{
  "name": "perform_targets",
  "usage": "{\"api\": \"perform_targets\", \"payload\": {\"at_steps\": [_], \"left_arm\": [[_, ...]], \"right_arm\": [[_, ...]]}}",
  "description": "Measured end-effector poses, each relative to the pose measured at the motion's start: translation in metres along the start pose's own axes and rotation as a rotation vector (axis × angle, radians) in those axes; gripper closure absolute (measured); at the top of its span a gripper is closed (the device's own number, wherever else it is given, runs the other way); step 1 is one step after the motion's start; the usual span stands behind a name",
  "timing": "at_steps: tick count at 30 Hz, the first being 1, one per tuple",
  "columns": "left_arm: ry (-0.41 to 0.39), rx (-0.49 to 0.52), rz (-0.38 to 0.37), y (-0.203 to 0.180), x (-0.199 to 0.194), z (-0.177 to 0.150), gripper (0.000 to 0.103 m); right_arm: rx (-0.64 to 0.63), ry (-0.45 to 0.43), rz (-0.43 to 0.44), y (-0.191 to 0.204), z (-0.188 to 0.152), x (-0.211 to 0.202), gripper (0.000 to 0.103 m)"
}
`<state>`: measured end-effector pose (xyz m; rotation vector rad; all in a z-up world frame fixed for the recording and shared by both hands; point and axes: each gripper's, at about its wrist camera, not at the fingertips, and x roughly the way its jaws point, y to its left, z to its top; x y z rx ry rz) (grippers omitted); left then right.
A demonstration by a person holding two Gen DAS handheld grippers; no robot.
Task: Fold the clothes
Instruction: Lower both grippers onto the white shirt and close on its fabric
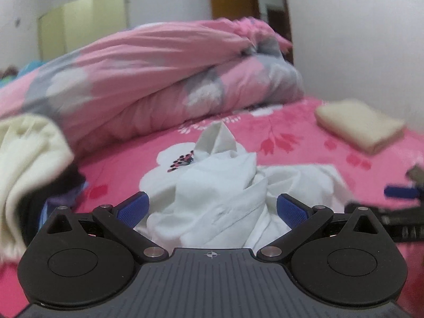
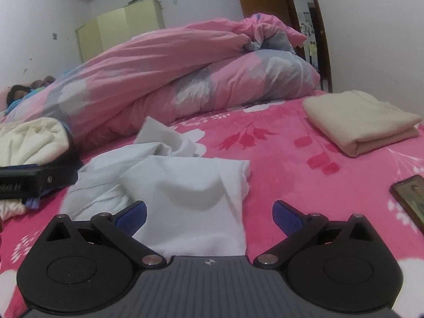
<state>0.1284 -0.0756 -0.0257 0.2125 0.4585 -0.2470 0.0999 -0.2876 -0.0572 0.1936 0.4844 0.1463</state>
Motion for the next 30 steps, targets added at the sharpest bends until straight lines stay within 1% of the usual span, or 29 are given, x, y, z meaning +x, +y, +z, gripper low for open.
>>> {"api": "perform_targets", "payload": {"at_steps": [1, 4, 5, 6, 7, 8, 9, 10, 11, 12, 13, 14, 15, 16, 17, 18, 19, 21, 25, 28, 30], "left_arm": [[0.007, 0.016, -0.006, -0.002, 0.006, 0.001, 0.0], [0.039, 0.055, -0.027, -0.008, 0.026, 0.002, 0.005], [0.051, 0.063, -0.032, -0.008, 0.032, 0.002, 0.009], [0.062, 0.055, -0.032, -0.007, 0.035, 0.002, 0.018], [0.073, 0.048, -0.032, -0.006, 0.038, 0.002, 0.023], [0.084, 0.04, -0.032, -0.004, 0.041, 0.001, 0.032], [0.094, 0.033, -0.032, -0.003, 0.044, 0.001, 0.042], [0.105, 0.025, -0.032, -0.002, 0.047, 0.001, 0.046], [0.116, 0.018, -0.032, 0.0, 0.05, 0.001, 0.051], [0.123, 0.008, -0.031, 0.001, 0.052, 0.001, 0.056], [0.113, -0.013, -0.025, 0.005, 0.048, 0.001, 0.062], [0.107, -0.033, -0.02, 0.008, 0.044, 0.001, 0.074], [0.104, -0.057, -0.014, 0.012, 0.04, 0.002, 0.079], [0.101, -0.081, -0.009, 0.017, 0.036, 0.002, 0.081], [0.097, -0.104, -0.002, 0.021, 0.031, 0.003, 0.085], [0.093, -0.123, 0.006, 0.026, 0.025, 0.003, 0.086], [0.089, -0.142, 0.014, 0.03, 0.019, 0.003, 0.087], [0.077, -0.173, 0.038, 0.039, 0.005, 0.001, 0.092], [0.065, -0.23, 0.097, 0.056, -0.026, -0.009, 0.095], [0.082, -0.293, 0.149, 0.073, -0.049, -0.023, 0.096], [0.109, -0.339, 0.182, 0.085, -0.064, -0.037, 0.096]], "right_arm": [[0.005, 0.005, 0.003, -0.002, 0.002, 0.007, 0.0], [0.019, 0.018, 0.011, -0.007, 0.006, 0.027, 0.002], [0.024, 0.023, 0.014, -0.009, 0.008, 0.034, 0.002], [0.028, 0.027, 0.016, -0.01, 0.009, 0.041, 0.003], [0.035, 0.036, 0.024, -0.011, 0.01, 0.047, 0.005], [0.045, 0.049, 0.037, -0.011, 0.01, 0.051, 0.01], [0.054, 0.062, 0.05, -0.011, 0.009, 0.056, 0.018], [0.063, 0.079, 0.063, -0.012, 0.009, 0.06, 0.023], [0.074, 0.095, 0.077, -0.012, 0.008, 0.063, 0.033], [0.087, 0.101, 0.09, -0.013, 0.006, 0.064, 0.038], [0.099, 0.097, 0.103, -0.014, 0.005, 0.062, 0.041], [0.106, 0.086, 0.115, -0.015, 0.004, 0.059, 0.055], [0.114, 0.076, 0.127, -0.016, 0.004, 0.055, 0.07], [0.12, 0.066, 0.133, -0.017, 0.003, 0.052, 0.075], [0.125, 0.057, 0.131, -0.019, 0.003, 0.047, 0.083], [0.132, 0.049, 0.132, -0.02, 0.002, 0.042, 0.092], [0.137, 0.042, 0.134, -0.022, 0.002, 0.036, 0.095], [0.146, 0.033, 0.14, -0.024, 0.003, 0.025, 0.096], [0.145, 0.035, 0.147, -0.026, 0.002, 0.007, 0.099], [0.144, 0.036, 0.152, -0.027, 0.001, -0.006, 0.099], [0.143, 0.036, 0.155, -0.028, 0.0, -0.015, 0.099]]}}
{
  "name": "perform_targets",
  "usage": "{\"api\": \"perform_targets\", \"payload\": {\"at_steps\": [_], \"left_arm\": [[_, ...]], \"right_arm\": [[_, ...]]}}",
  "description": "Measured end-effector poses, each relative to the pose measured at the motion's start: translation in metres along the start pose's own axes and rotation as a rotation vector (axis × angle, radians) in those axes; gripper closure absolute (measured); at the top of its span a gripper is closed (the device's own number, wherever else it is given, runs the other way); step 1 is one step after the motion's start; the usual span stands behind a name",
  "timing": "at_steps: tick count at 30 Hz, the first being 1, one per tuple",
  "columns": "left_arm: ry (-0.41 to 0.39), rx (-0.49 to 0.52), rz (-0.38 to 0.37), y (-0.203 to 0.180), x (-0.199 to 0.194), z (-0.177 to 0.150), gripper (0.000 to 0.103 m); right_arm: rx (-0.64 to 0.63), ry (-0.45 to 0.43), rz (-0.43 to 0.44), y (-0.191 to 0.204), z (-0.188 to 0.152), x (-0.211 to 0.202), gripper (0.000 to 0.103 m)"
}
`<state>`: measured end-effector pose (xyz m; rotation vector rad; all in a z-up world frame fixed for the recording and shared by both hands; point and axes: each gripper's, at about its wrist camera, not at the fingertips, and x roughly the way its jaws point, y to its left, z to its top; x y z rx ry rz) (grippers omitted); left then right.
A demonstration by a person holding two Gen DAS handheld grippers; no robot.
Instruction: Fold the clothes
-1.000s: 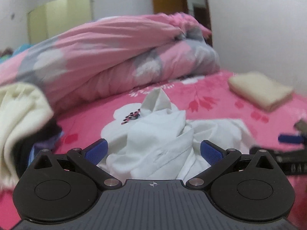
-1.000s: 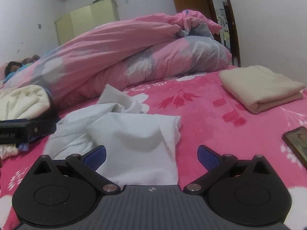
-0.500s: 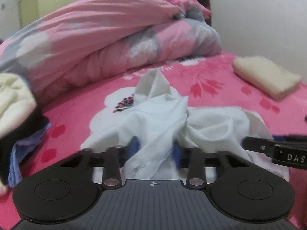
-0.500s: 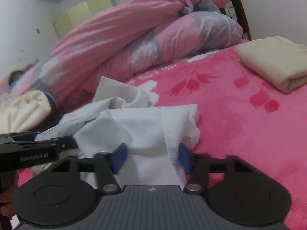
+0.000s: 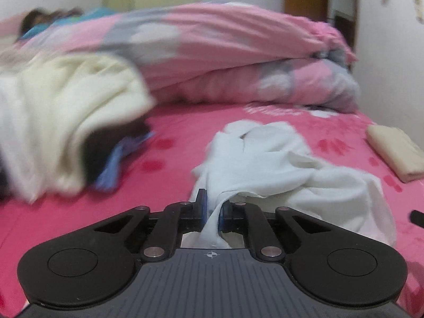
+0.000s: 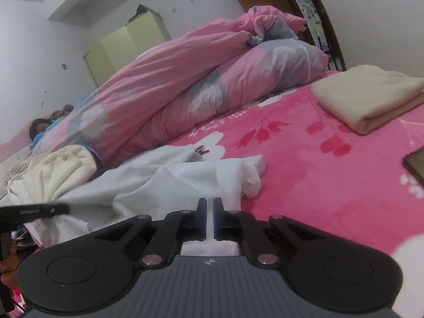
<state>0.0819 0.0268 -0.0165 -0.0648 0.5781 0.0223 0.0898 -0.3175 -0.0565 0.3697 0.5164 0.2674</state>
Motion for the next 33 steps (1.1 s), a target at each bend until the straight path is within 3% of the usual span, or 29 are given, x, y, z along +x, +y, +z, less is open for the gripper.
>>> {"api": "perform_targets", "payload": {"at_steps": [5, 7, 8, 9, 10, 11, 12, 14, 19, 22, 23, 24, 25, 26, 27, 29, 33], "left_arm": [[0.13, -0.049, 0.042, 0.036, -0.008, -0.026, 0.091], [0.144, -0.071, 0.019, 0.045, -0.014, -0.031, 0.074], [0.139, -0.078, 0.009, 0.048, -0.017, -0.032, 0.06], [0.115, -0.085, 0.004, 0.049, -0.02, -0.031, 0.046], [0.09, -0.086, -0.002, 0.049, -0.023, -0.029, 0.04], [0.062, -0.069, -0.009, 0.046, -0.024, -0.026, 0.032], [0.034, -0.052, -0.017, 0.042, -0.024, -0.022, 0.027], [-0.019, -0.012, -0.033, 0.034, -0.024, -0.014, 0.021], [-0.02, 0.215, -0.099, -0.015, 0.013, 0.004, 0.018], [0.007, 0.365, -0.091, -0.045, 0.046, 0.005, 0.022], [0.019, 0.406, -0.087, -0.053, 0.057, 0.005, 0.03], [0.043, 0.413, -0.076, -0.057, 0.067, 0.005, 0.047], [0.067, 0.42, -0.064, -0.06, 0.078, 0.005, 0.057], [0.089, 0.42, -0.055, -0.062, 0.087, 0.005, 0.068], [0.098, 0.387, -0.056, -0.059, 0.09, 0.005, 0.084], [0.093, 0.306, -0.053, -0.049, 0.089, 0.012, 0.096], [0.018, 0.166, -0.014, -0.02, 0.066, 0.025, 0.103]], "right_arm": [[-0.001, 0.003, 0.008, 0.001, -0.002, -0.022, 0.099], [-0.001, 0.02, 0.019, 0.004, -0.003, -0.021, 0.097], [0.002, 0.033, 0.027, 0.006, -0.003, -0.017, 0.097], [0.008, 0.047, 0.035, 0.008, -0.002, -0.013, 0.094], [0.014, 0.061, 0.044, 0.009, -0.001, -0.008, 0.091], [0.018, 0.071, 0.048, 0.011, -0.001, -0.003, 0.077], [0.019, 0.076, 0.046, 0.013, 0.0, 0.001, 0.055], [0.022, 0.068, 0.043, 0.014, 0.003, 0.009, 0.037], [0.018, 0.06, 0.042, 0.016, 0.014, 0.036, 0.034], [0.025, 0.08, 0.044, 0.015, 0.017, 0.055, 0.035], [0.028, 0.087, 0.045, 0.014, 0.018, 0.061, 0.036], [0.03, 0.094, 0.045, 0.013, 0.019, 0.067, 0.041], [0.033, 0.101, 0.046, 0.013, 0.021, 0.074, 0.046], [0.035, 0.107, 0.046, 0.012, 0.022, 0.08, 0.06], [0.038, 0.111, 0.048, 0.012, 0.022, 0.084, 0.079], [0.044, 0.105, 0.049, 0.01, 0.02, 0.085, 0.096], [0.062, 0.04, 0.03, 0.005, 0.02, 0.064, 0.102]]}}
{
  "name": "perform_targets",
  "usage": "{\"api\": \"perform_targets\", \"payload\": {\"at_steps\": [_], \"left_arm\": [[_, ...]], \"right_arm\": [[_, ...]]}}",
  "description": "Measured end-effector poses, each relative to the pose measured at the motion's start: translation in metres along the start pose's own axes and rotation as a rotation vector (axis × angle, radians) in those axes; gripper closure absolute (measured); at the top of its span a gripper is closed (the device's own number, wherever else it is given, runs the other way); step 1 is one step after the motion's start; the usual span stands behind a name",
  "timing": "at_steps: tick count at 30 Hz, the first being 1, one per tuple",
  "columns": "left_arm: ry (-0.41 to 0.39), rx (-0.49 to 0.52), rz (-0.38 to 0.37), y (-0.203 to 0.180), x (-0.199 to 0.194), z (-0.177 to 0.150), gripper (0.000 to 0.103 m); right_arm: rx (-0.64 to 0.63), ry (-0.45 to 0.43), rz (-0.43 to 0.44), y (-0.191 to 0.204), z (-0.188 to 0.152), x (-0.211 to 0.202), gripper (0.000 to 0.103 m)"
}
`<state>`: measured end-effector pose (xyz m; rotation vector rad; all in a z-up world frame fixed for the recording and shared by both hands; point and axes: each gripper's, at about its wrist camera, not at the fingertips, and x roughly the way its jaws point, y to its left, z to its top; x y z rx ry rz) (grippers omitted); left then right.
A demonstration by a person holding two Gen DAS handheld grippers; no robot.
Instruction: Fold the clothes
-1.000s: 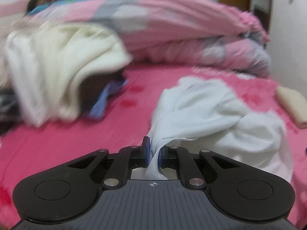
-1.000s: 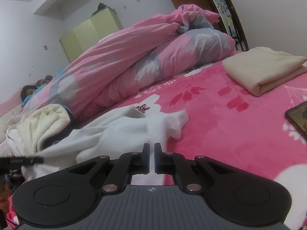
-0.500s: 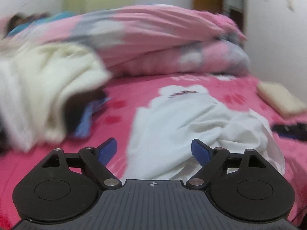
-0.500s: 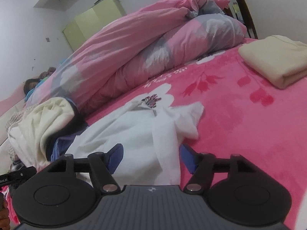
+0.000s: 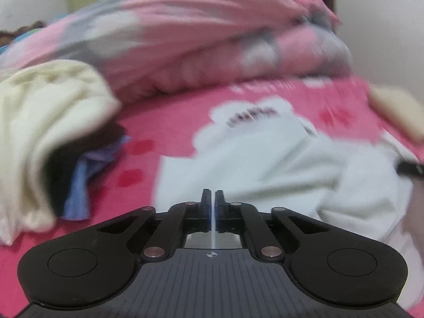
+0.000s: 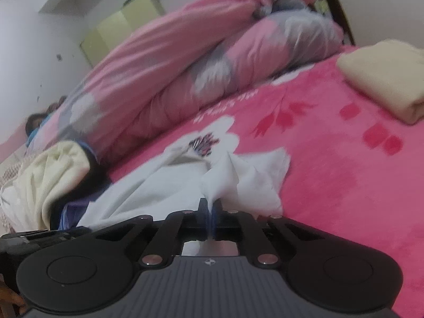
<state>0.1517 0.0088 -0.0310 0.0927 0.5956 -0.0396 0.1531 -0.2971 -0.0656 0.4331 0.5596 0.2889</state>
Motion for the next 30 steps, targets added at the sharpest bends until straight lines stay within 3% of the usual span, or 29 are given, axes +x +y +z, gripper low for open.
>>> {"api": "perform_targets", "payload": {"at_steps": [6, 10, 11, 12, 14, 18, 22, 23, 24, 26, 28, 30], "left_arm": [[-0.062, -0.103, 0.077, 0.038, -0.041, 0.004, 0.103], [-0.039, -0.095, -0.002, 0.039, -0.056, -0.002, 0.101], [-0.033, -0.067, -0.016, 0.032, -0.056, -0.003, 0.092], [-0.029, -0.035, -0.029, 0.024, -0.055, -0.004, 0.072], [-0.031, 0.051, -0.046, 0.001, -0.047, -0.004, 0.046], [-0.034, 0.224, -0.081, -0.044, -0.03, -0.004, 0.028], [-0.034, 0.389, -0.096, -0.085, -0.011, -0.004, 0.027], [-0.031, 0.423, -0.09, -0.093, -0.005, -0.004, 0.027], [-0.027, 0.445, -0.09, -0.097, 0.0, -0.005, 0.027], [-0.018, 0.491, -0.091, -0.107, 0.011, -0.006, 0.028], [-0.009, 0.537, -0.091, -0.117, 0.021, -0.007, 0.029], [0.008, 0.571, -0.088, -0.123, 0.03, -0.009, 0.043]], "right_arm": [[0.062, -0.061, -0.016, -0.014, 0.002, -0.044, 0.102], [0.093, -0.073, -0.015, -0.018, -0.004, -0.08, 0.102], [0.1, -0.071, -0.022, -0.018, -0.007, -0.088, 0.102], [0.11, -0.065, -0.033, -0.019, -0.012, -0.095, 0.102], [0.144, -0.046, -0.05, -0.025, -0.023, -0.109, 0.102], [0.202, 0.031, -0.096, -0.042, -0.049, -0.121, 0.102], [0.158, 0.038, -0.172, -0.049, -0.054, -0.131, 0.095], [0.125, 0.003, -0.192, -0.046, -0.052, -0.137, 0.086], [0.095, -0.038, -0.21, -0.044, -0.049, -0.143, 0.066], [0.043, -0.137, -0.23, -0.039, -0.04, -0.153, 0.049], [0.013, -0.154, -0.18, -0.034, -0.033, -0.142, 0.046], [-0.008, -0.14, -0.119, -0.027, -0.026, -0.123, 0.044]]}}
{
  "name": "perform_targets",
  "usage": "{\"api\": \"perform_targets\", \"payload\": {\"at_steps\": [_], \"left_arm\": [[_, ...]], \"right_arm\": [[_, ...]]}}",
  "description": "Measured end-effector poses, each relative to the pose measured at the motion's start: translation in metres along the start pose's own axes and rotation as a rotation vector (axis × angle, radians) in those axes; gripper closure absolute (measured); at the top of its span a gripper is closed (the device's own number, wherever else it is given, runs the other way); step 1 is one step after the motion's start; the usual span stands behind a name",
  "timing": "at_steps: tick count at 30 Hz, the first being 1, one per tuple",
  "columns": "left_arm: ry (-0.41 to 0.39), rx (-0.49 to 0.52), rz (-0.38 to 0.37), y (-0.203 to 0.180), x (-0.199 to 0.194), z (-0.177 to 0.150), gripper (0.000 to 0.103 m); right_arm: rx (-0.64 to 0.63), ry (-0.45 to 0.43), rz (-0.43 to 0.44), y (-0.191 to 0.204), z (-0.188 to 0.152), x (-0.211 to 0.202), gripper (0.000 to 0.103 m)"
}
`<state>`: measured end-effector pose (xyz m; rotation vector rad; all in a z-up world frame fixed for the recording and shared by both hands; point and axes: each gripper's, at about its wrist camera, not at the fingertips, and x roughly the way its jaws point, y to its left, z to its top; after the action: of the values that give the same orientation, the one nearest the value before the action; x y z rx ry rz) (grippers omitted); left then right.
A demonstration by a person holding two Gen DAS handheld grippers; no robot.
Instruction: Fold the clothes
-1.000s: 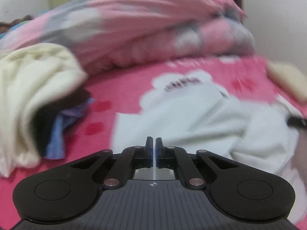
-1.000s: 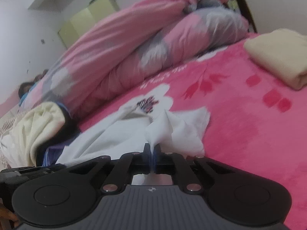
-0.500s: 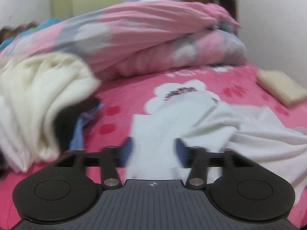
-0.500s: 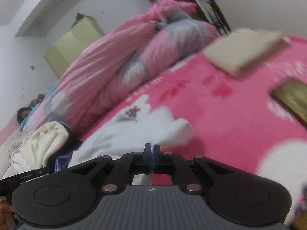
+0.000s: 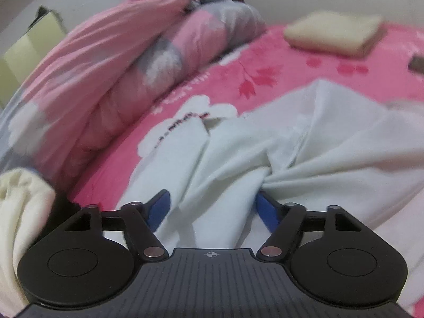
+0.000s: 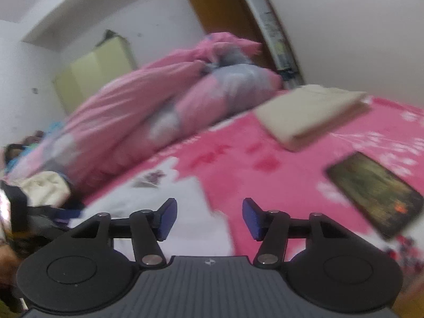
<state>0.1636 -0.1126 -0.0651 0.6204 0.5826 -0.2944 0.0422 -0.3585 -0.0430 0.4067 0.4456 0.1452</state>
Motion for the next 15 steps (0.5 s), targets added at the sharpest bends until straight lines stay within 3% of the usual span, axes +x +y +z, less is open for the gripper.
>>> {"api": "perform_targets", "payload": {"at_steps": [4, 6, 7, 9, 12, 15], "left_arm": [[0.035, -0.06, -0.022, 0.007, 0.011, -0.001, 0.064], [0.033, -0.121, -0.008, 0.018, 0.008, 0.0, 0.089], [0.03, -0.144, 0.005, 0.023, 0.007, 0.0, 0.092], [0.025, -0.19, 0.03, 0.035, 0.004, -0.001, 0.097], [0.006, -0.258, 0.082, 0.056, -0.004, -0.006, 0.099], [-0.014, -0.342, 0.14, 0.08, -0.023, -0.019, 0.099]], "right_arm": [[-0.038, 0.032, 0.125, 0.019, 0.006, 0.038, 0.045], [-0.056, 0.09, 0.176, 0.029, -0.003, 0.066, 0.048], [-0.055, 0.128, 0.192, 0.032, -0.007, 0.081, 0.051], [-0.045, 0.226, 0.186, 0.036, -0.018, 0.111, 0.079], [-0.028, 0.288, 0.155, 0.033, -0.031, 0.131, 0.093], [-0.013, 0.286, 0.145, 0.028, -0.036, 0.132, 0.095]]}}
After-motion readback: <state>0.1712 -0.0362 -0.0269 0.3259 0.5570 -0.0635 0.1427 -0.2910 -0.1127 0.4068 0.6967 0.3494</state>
